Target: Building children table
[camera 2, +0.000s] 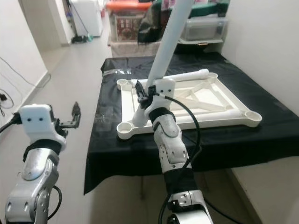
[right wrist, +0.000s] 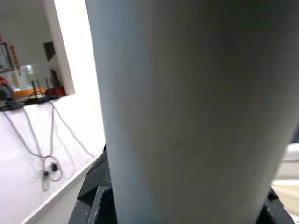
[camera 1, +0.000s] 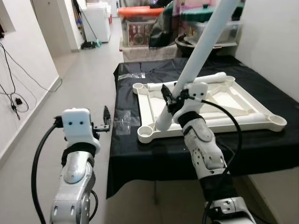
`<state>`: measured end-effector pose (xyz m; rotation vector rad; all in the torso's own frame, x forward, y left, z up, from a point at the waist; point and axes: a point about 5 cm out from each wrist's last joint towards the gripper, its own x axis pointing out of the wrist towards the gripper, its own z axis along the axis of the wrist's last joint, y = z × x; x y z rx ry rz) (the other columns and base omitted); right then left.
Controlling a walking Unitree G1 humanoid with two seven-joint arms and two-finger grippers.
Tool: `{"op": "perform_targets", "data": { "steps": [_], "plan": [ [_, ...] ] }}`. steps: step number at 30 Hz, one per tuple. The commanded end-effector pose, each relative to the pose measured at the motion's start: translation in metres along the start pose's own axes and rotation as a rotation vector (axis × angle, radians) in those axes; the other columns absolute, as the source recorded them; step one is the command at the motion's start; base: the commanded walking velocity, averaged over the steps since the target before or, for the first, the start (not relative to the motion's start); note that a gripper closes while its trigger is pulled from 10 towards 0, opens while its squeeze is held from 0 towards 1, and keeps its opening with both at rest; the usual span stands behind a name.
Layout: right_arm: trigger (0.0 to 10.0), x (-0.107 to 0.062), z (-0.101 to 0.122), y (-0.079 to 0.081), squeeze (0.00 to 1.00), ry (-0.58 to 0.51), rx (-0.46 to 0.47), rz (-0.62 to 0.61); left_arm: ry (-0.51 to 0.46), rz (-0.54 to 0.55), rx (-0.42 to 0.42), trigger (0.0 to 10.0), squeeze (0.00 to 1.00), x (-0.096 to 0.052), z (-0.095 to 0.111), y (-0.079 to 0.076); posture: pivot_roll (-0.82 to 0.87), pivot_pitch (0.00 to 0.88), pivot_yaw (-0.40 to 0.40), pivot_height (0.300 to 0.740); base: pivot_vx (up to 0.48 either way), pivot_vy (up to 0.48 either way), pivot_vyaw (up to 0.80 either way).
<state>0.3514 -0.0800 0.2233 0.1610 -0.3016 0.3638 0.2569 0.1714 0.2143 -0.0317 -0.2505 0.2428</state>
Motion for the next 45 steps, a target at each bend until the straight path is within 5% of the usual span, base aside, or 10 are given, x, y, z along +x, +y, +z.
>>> {"op": "perform_targets", "data": {
  "steps": [1,17,45],
  "plan": [
    [10.0,-0.0010,0.0027,-0.0039,0.00,-0.015,-0.007,-0.002,-0.008,-0.003,-0.006,10.0,0.00,0.0000,0.0023,-0.0014,-0.03,0.005,-0.006,0.740,0.000,0.000,0.00],
    [10.0,-0.0006,0.0012,-0.0001,0.00,-0.017,-0.030,0.025,-0.024,-0.006,0.030,10.0,0.00,0.0015,0.0053,-0.0025,-0.03,0.000,-0.007,0.740,0.000,0.000,0.55],
    [10.0,0.0006,0.0061,-0.0052,0.00,-0.037,-0.014,-0.013,-0.042,-0.025,0.026,10.0,0.00,0.0019,0.0077,-0.0034,-0.03,0.008,-0.004,0.740,0.196,0.000,0.00]
  ]
}}
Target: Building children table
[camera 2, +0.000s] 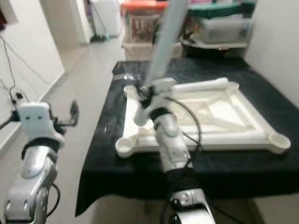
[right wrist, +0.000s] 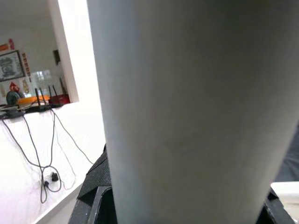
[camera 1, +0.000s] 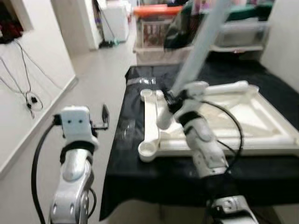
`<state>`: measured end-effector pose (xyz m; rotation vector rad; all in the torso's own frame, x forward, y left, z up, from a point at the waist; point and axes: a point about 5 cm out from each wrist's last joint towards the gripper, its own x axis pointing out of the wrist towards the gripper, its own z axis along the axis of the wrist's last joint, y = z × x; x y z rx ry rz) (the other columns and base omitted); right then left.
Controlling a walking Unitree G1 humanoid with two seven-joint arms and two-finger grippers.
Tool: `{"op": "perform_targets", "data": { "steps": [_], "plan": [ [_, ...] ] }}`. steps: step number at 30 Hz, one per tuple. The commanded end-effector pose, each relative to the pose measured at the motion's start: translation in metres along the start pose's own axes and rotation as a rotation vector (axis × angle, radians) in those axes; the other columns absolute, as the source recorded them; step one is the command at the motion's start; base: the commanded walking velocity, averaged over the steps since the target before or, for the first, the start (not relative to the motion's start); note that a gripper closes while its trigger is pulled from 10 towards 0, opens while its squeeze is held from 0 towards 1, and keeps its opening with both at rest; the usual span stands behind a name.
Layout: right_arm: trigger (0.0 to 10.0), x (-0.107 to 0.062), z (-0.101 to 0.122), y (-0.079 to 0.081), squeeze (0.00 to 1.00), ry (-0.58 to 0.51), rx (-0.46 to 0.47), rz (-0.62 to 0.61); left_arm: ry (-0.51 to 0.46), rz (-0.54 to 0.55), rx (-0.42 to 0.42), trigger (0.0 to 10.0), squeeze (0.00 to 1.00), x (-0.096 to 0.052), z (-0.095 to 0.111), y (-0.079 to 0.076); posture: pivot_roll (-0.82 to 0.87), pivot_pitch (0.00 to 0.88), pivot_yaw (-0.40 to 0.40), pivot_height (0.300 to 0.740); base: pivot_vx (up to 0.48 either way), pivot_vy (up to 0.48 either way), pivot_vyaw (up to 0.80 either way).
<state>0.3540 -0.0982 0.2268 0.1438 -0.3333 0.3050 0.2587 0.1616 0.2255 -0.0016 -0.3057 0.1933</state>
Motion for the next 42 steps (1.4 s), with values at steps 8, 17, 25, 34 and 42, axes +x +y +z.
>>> {"op": "perform_targets", "data": {
  "steps": [8,17,25,34,42],
  "plan": [
    [10.0,0.010,0.006,0.008,0.00,-0.015,0.025,0.057,0.108,-0.012,-0.005,10.0,0.00,-0.010,-0.022,0.006,-0.03,0.022,-0.008,0.740,0.000,0.000,0.00],
    [10.0,0.047,0.013,0.011,0.00,0.080,0.055,0.346,0.302,-0.289,-0.068,10.0,0.00,-0.073,-0.058,-0.019,-0.01,0.085,-0.030,0.740,0.000,0.000,0.00],
    [10.0,0.058,0.016,0.024,0.00,0.191,0.124,0.647,0.328,-0.441,-0.155,10.0,0.00,-0.106,-0.046,-0.046,0.03,0.166,-0.047,0.740,0.000,0.000,0.00],
    [10.0,0.051,0.034,0.007,0.00,0.237,0.182,1.004,0.360,-0.499,-0.172,10.0,0.00,-0.130,-0.036,-0.050,0.05,0.240,-0.036,0.740,0.000,0.000,0.00],
    [10.0,0.044,0.064,-0.012,0.00,0.147,0.212,1.203,0.380,-0.484,-0.173,10.0,0.00,-0.135,-0.034,-0.046,0.06,0.243,-0.015,0.740,0.000,0.000,0.00]
  ]
}}
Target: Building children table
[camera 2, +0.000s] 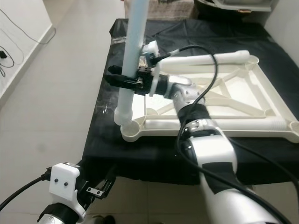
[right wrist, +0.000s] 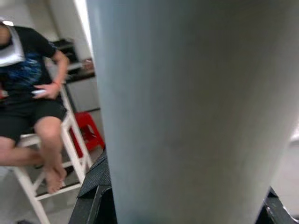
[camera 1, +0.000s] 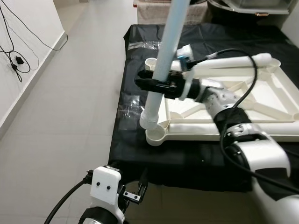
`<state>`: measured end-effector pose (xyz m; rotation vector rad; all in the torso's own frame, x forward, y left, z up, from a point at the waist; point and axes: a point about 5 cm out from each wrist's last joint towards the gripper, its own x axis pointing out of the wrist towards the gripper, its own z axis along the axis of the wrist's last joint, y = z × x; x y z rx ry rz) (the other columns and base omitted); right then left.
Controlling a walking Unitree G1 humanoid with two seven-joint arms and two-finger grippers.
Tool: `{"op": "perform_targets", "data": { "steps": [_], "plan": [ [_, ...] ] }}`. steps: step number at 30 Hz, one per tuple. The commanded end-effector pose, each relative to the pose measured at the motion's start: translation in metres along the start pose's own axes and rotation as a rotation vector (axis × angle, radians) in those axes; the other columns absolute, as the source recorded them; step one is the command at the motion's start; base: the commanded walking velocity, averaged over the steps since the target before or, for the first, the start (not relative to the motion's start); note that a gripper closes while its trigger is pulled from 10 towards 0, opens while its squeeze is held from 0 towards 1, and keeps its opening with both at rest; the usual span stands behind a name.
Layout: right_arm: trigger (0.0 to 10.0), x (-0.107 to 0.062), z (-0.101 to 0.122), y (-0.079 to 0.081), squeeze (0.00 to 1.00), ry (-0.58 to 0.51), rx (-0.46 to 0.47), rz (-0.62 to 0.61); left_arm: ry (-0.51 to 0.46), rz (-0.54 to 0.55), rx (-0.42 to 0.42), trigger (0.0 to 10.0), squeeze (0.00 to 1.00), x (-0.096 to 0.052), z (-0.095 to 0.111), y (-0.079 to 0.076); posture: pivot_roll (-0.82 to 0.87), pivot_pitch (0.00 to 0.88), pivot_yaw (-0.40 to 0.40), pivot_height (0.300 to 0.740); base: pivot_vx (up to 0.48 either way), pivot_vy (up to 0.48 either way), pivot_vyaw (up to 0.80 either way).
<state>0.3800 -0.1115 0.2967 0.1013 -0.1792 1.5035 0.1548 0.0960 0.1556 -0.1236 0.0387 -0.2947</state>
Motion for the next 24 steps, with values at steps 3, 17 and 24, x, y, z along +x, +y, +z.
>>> {"op": "perform_targets", "data": {
  "steps": [3,17,24],
  "plan": [
    [10.0,0.000,0.006,0.003,0.00,-0.022,-0.016,0.078,0.026,-0.020,-0.009,10.0,0.00,-0.004,-0.002,-0.005,0.06,0.242,-0.014,0.740,0.000,0.000,0.00],
    [10.0,0.006,-0.019,0.012,0.00,0.096,-0.048,0.180,0.039,-0.025,0.002,10.0,0.00,-0.008,-0.002,-0.005,0.08,0.229,-0.007,0.740,0.000,0.000,0.00],
    [10.0,0.010,-0.021,0.014,0.00,0.144,-0.079,0.204,0.042,-0.023,0.000,10.0,0.00,-0.011,-0.001,-0.006,0.08,0.236,-0.009,0.740,0.000,0.000,0.00]
  ]
}}
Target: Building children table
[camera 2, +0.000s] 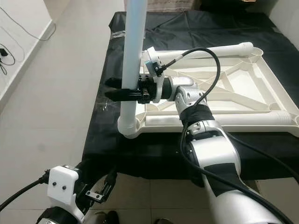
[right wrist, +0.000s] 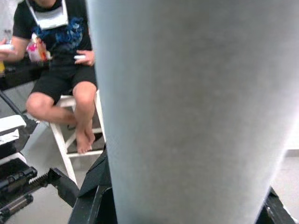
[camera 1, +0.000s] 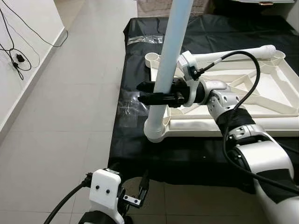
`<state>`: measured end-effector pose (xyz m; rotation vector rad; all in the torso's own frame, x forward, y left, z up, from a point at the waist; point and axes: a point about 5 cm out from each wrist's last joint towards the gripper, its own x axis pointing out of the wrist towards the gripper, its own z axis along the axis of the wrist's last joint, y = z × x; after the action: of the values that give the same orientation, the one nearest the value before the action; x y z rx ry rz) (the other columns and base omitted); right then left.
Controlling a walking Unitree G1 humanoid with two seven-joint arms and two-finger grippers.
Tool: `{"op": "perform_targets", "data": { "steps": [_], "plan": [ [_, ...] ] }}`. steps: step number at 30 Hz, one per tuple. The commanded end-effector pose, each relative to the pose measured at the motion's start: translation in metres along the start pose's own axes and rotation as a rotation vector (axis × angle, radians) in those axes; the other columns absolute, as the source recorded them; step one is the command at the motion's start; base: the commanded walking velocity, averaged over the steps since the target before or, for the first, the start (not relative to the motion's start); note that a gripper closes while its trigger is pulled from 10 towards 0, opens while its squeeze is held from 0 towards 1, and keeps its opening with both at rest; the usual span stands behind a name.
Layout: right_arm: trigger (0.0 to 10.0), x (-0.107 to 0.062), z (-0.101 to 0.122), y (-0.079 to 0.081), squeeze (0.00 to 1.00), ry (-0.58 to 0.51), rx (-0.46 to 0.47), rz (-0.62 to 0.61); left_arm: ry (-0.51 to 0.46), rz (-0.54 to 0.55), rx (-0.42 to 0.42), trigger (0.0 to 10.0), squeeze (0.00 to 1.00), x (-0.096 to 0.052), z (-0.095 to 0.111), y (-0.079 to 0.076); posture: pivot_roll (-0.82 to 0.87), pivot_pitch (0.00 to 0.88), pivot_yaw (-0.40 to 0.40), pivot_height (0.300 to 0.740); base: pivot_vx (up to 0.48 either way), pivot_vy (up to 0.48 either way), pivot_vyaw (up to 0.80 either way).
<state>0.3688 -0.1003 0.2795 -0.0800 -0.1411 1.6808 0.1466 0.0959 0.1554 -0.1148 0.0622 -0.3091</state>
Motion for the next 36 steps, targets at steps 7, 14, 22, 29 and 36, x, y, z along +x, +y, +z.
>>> {"op": "perform_targets", "data": {
  "steps": [7,14,22,29,36],
  "plan": [
    [10.0,0.007,-0.009,0.002,0.00,0.078,-0.041,0.031,0.022,-0.013,-0.006,10.0,0.00,-0.004,-0.002,-0.005,0.08,0.232,-0.006,0.740,0.000,0.000,0.00],
    [10.0,0.005,-0.010,0.002,0.00,0.126,-0.056,0.038,0.024,-0.012,-0.005,10.0,0.00,-0.005,-0.002,-0.006,0.08,0.229,-0.007,0.740,0.000,0.000,0.00],
    [10.0,-0.004,-0.004,0.002,0.00,0.145,-0.069,0.025,0.028,-0.010,0.001,10.0,0.00,-0.005,-0.003,-0.006,0.08,0.231,-0.005,0.740,0.000,0.000,0.00],
    [10.0,-0.010,0.003,-0.001,0.00,0.132,-0.071,-0.002,0.028,-0.008,0.000,10.0,0.00,-0.005,-0.002,-0.005,0.08,0.240,-0.004,0.740,0.000,0.000,0.00],
    [10.0,-0.010,-0.001,0.002,0.00,0.142,-0.063,0.018,0.029,-0.005,0.001,10.0,0.00,-0.006,-0.002,-0.005,0.08,0.242,-0.001,0.740,0.000,0.000,0.00]
  ]
}}
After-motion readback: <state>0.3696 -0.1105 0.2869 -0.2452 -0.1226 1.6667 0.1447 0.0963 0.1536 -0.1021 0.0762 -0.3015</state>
